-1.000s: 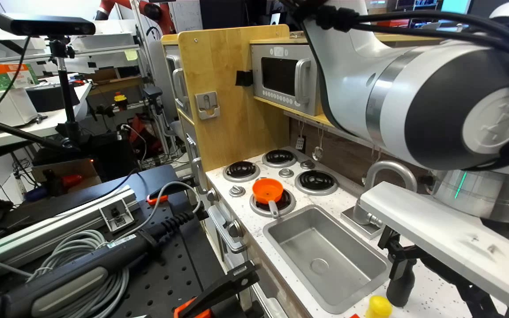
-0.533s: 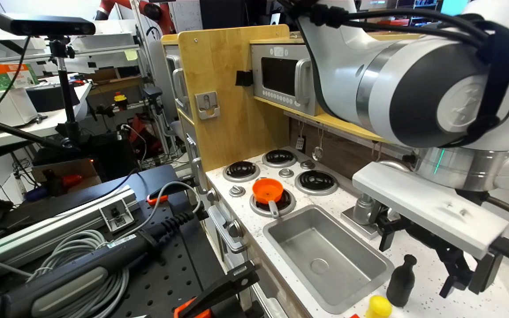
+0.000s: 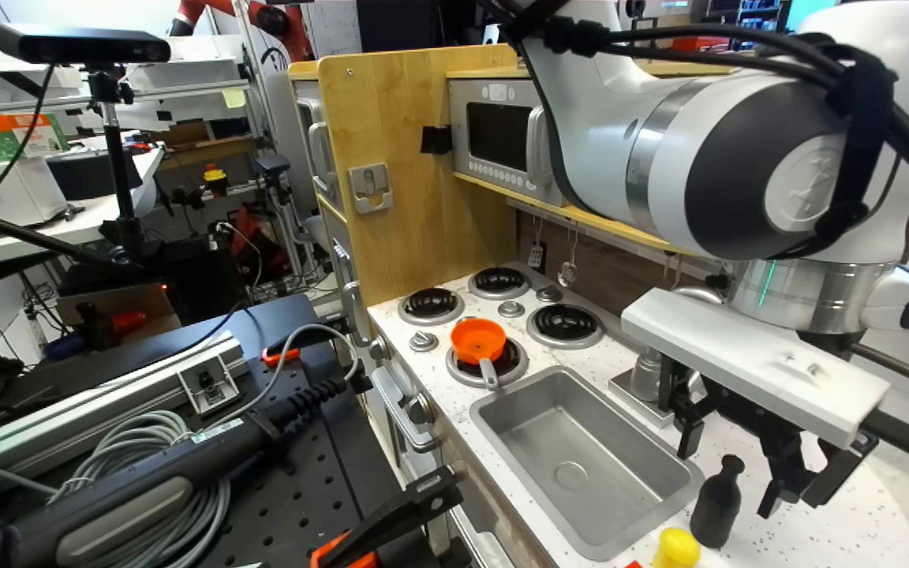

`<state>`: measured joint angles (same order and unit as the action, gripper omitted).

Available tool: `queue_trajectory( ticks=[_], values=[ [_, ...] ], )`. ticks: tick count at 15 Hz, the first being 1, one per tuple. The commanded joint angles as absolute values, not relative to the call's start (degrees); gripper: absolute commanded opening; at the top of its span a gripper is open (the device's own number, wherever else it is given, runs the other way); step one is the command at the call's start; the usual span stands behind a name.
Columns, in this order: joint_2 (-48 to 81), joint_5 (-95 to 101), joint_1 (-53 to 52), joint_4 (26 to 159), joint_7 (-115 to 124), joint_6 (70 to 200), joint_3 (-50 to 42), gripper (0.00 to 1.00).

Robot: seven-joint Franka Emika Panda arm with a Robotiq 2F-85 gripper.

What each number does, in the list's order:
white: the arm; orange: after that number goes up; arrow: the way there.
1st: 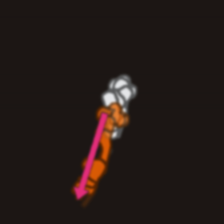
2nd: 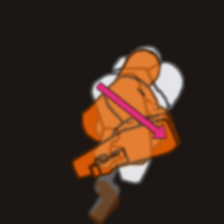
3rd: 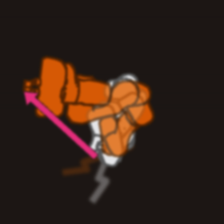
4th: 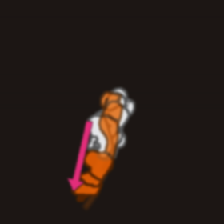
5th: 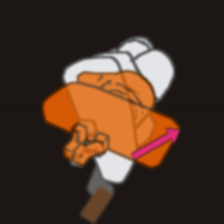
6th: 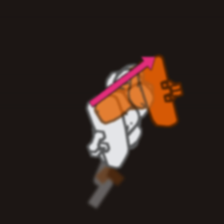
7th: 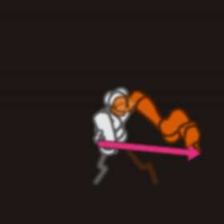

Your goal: Move the black bottle to the right

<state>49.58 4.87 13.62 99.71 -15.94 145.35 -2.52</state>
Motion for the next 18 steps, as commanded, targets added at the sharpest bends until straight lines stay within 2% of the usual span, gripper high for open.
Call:
queue_trajectory(
  ticks=[1, 6, 7, 9, 18],
  values=[
    [50.3, 7.0, 12.2, 99.2, -16.6, 145.5, -3.4, 0.40],
    [47.9, 8.8, 11.5, 101.4, -19.4, 145.0, -2.9, 0.03],
    [47.2, 9.2, 11.5, 102.2, -20.4, 145.1, -2.6, 0.00],
    [45.5, 9.4, 11.6, 104.1, -22.0, 144.8, -2.1, 0.04],
    [34.8, 7.9, 13.1, 114.0, -24.7, 144.8, -2.2, 0.04]
  ],
)
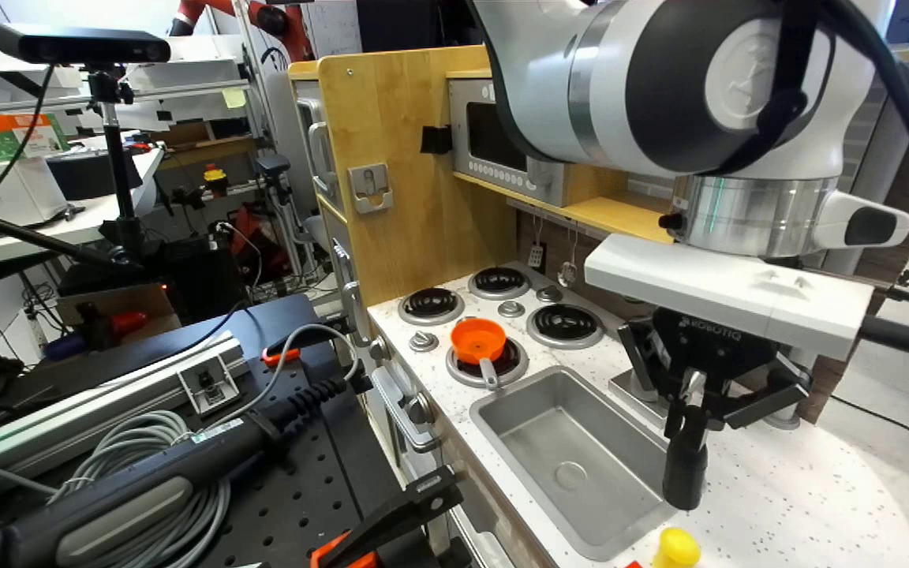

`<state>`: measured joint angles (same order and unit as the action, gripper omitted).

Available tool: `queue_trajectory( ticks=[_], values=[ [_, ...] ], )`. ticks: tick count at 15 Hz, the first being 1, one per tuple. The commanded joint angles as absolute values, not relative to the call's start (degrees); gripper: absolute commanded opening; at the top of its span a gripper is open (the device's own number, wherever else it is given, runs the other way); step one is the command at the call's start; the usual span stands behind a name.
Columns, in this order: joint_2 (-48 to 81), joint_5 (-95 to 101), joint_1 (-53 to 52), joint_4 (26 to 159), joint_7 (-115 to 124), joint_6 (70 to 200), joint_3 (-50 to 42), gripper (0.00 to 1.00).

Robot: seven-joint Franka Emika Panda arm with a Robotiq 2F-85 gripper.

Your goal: Move the black bottle to the right

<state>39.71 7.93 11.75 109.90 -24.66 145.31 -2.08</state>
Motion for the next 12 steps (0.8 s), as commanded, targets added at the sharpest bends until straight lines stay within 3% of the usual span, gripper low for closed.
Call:
queue_trajectory(
  ticks=[1, 12],
  values=[
    [34.6, 8.2, 13.2, 114.0, -24.3, 144.8, -2.9, 0.04],
    [42.8, 7.3, 15.8, 105.6, -22.2, 143.9, -5.6, 0.04]
  ],
)
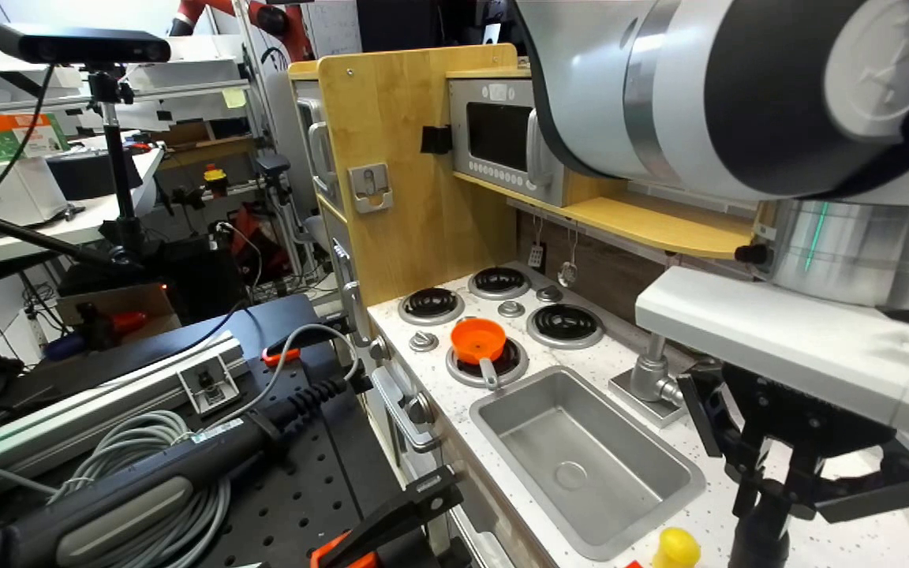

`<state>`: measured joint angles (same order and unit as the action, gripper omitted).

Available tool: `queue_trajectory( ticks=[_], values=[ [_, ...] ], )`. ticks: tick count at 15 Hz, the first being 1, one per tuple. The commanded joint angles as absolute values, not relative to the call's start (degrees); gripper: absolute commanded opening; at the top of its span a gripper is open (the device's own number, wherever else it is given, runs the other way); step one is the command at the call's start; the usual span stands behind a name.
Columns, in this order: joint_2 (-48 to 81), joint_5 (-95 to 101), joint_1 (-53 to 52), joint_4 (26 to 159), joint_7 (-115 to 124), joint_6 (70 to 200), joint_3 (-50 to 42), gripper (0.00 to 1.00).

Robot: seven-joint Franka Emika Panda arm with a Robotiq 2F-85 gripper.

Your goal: Move the black bottle to the right

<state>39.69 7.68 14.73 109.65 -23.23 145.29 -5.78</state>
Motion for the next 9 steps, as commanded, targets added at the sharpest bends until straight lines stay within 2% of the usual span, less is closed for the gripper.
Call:
queue_trajectory(
  ticks=[1, 9],
  values=[
    [43.7, 7.3, 16.0, 104.7, -21.3, 143.8, -6.0, 0.04],
    [49.9, 3.7, 17.6, 94.5, -13.8, 138.8, -6.1, 0.04]
  ],
)
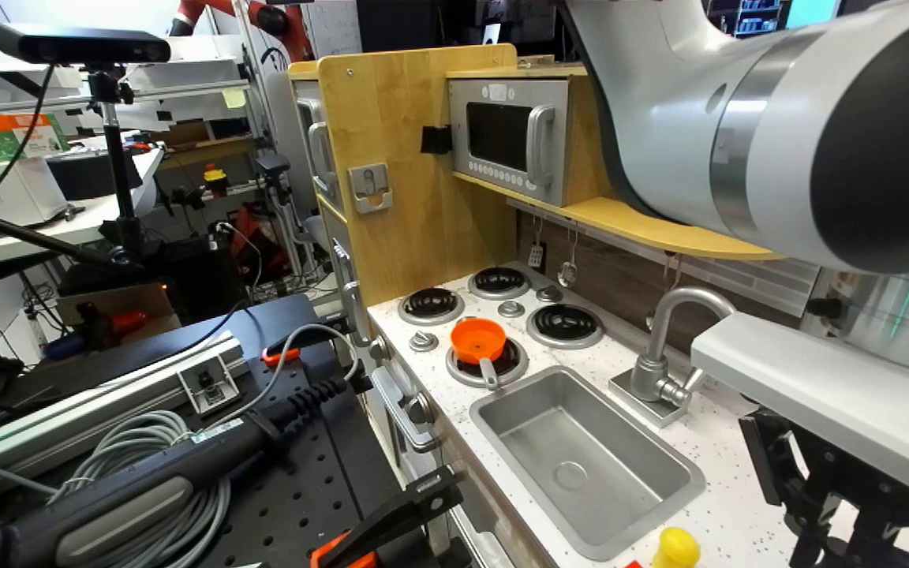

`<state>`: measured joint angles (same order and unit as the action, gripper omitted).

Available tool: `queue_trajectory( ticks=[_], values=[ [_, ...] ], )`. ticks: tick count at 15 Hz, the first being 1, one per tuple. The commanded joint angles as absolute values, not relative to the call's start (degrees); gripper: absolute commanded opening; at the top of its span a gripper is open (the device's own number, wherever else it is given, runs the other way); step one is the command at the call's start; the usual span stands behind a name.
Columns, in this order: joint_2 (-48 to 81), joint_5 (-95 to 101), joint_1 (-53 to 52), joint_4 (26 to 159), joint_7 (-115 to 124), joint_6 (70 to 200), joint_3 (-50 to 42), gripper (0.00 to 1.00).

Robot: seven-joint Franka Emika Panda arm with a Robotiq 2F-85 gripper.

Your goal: Move the black bottle to the right

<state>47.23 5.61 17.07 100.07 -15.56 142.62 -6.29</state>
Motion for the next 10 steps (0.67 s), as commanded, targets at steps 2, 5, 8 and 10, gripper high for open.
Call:
queue_trajectory(
  ticks=[2, 5, 8, 10],
  values=[
    [51.2, 2.9, 17.6, 92.1, -12.7, 137.1, -6.1, 0.04],
    [53.4, 3.0, 17.1, 88.9, -11.1, 135.8, -6.6, 0.04],
    [56.0, 3.0, 17.0, 85.5, -9.5, 135.0, -6.8, 0.04],
    [57.7, 2.8, 17.0, 83.1, -8.5, 134.3, -6.9, 0.04]
  ],
)
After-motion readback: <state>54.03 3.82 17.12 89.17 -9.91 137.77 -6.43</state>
